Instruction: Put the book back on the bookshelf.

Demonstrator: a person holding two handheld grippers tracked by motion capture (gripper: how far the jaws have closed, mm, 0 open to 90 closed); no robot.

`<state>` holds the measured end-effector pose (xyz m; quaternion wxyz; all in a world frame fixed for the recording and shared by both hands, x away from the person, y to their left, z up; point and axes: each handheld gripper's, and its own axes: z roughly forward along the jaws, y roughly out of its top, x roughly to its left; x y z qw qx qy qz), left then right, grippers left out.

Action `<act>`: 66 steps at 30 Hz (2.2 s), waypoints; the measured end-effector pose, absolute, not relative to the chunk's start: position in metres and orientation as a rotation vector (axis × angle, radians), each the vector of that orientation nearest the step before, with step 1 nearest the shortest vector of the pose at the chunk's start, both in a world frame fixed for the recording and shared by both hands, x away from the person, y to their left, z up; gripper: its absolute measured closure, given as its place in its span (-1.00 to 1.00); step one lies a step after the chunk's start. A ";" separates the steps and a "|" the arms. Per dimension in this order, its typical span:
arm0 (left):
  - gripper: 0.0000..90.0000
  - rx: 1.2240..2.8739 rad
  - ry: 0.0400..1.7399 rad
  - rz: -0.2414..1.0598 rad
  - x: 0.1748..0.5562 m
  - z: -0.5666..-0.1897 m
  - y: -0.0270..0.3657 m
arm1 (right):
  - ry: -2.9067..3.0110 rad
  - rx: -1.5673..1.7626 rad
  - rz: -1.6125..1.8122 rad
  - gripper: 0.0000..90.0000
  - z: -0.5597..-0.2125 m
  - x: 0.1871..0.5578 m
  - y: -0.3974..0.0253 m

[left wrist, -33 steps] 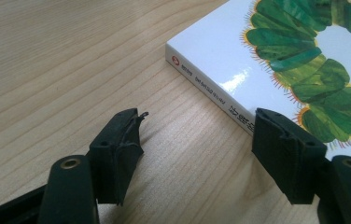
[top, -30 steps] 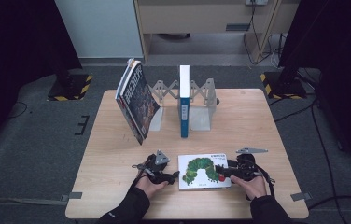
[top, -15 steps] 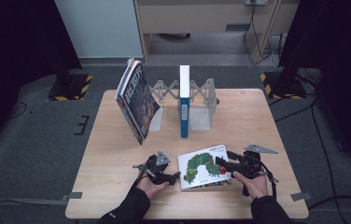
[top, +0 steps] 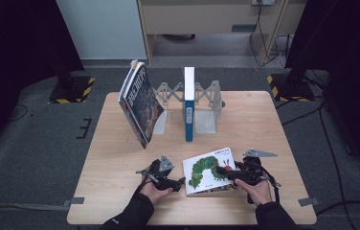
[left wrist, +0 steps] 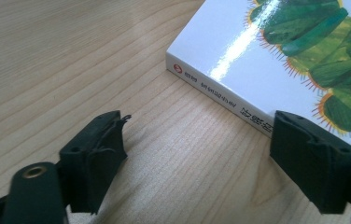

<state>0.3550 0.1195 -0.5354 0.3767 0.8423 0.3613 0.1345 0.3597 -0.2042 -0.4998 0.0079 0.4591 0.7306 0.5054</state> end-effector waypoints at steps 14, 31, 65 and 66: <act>-0.86 2.155 0.966 0.312 0.358 -0.534 0.121 | 2.418 1.444 1.527 0.25 -0.507 0.370 -0.202; -0.61 1.996 0.970 0.075 0.353 -0.526 0.109 | 2.417 1.491 1.661 0.66 -0.500 0.371 -0.207; -0.82 1.957 0.906 -0.061 0.358 -0.538 0.101 | 2.420 1.299 1.689 0.67 -0.490 0.365 -0.205; -0.80 1.956 0.909 -0.054 0.358 -0.538 0.101 | 2.425 1.301 1.641 0.60 -0.490 0.365 -0.204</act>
